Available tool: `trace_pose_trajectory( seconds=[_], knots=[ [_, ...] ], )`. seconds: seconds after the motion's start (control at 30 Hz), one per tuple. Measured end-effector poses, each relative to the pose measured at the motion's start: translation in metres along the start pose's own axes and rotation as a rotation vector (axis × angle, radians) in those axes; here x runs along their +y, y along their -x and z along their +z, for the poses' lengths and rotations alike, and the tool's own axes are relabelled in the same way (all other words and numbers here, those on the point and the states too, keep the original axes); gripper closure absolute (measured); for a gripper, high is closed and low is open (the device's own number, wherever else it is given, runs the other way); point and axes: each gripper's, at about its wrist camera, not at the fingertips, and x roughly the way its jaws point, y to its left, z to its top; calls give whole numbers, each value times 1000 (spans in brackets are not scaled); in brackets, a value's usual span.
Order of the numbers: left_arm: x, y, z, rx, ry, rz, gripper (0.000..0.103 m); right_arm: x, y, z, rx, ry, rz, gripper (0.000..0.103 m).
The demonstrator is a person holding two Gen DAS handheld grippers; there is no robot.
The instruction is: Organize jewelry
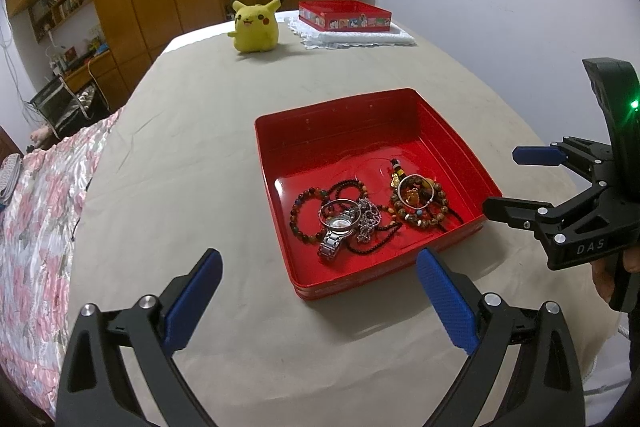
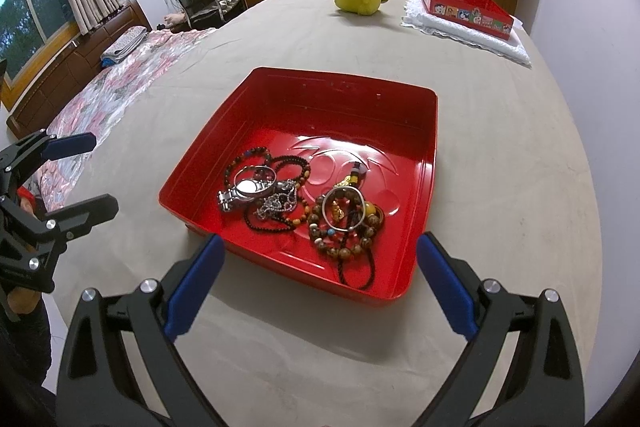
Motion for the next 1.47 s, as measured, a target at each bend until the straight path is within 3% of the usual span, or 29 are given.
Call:
trace_pose_trajectory(
  seconds=[1.47],
  knots=[
    [-3,5,-2,-1,-1,1,5,-4,3,-4,0,-7,-3,7]
  ],
)
